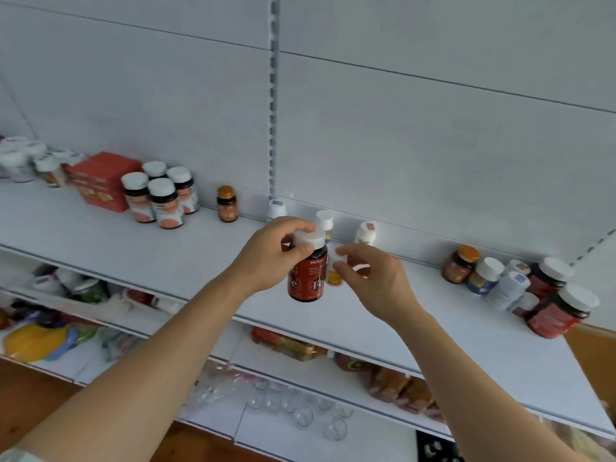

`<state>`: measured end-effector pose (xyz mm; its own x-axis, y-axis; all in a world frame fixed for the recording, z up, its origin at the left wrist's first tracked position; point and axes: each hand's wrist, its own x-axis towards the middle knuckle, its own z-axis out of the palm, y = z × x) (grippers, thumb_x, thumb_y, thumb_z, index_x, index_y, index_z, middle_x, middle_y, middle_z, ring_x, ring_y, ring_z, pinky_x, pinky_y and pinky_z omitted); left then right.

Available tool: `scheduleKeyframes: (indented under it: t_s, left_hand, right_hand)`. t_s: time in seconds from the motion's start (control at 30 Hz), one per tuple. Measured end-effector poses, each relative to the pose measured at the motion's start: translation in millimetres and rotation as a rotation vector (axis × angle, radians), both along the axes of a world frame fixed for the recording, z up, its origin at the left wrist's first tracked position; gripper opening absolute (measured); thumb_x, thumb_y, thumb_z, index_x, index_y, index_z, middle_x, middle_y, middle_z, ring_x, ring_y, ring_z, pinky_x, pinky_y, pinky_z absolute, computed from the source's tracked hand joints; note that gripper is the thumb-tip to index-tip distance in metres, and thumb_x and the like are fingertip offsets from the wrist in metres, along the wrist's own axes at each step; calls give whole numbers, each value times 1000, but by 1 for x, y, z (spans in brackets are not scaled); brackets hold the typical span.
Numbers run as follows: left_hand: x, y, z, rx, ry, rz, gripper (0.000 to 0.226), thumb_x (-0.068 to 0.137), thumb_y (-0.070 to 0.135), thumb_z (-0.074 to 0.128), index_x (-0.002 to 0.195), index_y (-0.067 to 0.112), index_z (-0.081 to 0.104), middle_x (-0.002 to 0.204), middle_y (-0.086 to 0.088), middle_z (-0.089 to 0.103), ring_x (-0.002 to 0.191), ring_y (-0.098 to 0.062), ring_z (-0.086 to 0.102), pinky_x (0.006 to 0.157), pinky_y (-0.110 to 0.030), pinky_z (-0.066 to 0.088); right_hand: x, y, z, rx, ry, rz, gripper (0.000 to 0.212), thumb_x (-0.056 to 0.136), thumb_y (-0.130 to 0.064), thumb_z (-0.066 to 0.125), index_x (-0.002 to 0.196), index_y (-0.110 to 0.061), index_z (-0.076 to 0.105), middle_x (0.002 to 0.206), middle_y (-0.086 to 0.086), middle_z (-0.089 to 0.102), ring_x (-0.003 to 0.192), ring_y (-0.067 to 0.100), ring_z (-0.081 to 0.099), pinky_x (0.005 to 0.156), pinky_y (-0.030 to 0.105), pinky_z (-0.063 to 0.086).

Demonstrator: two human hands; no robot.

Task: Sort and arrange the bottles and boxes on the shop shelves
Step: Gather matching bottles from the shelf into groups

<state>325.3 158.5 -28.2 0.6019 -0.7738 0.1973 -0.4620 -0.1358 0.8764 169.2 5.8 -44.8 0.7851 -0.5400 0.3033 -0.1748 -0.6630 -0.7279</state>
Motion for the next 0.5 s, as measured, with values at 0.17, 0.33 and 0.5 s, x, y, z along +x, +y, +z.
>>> scheduleKeyframes:
  t_s: [0.17, 0.33, 0.5]
  left_hand:
    - [50, 78, -6, 35, -32, 141, 34, 91, 25, 67, 123, 33, 60, 127, 11, 59, 111, -9, 59, 98, -33, 50]
    - [100, 141, -11, 45, -26, 229, 31, 90, 21, 68, 116, 36, 62, 121, 15, 60, 114, -9, 58, 101, -36, 48]
    - [158, 183, -12, 60, -13, 299, 32, 90, 22, 68, 117, 36, 62, 124, 11, 61, 112, -9, 59, 98, -34, 50]
  right_hand:
    - [56, 67, -3, -24, -7, 48, 18, 88, -24, 70, 106, -27, 70, 88, -15, 65, 84, 0, 63, 71, 7, 47]
    - [120, 113, -7, -69, -2, 140, 19, 88, -24, 68, 107, -28, 68, 93, -11, 67, 84, 5, 64, 71, 16, 52]
    - [192, 142, -14, -136, 12, 258, 21, 88, -22, 67, 108, -22, 67, 102, -11, 65, 85, 4, 62, 70, 15, 51]
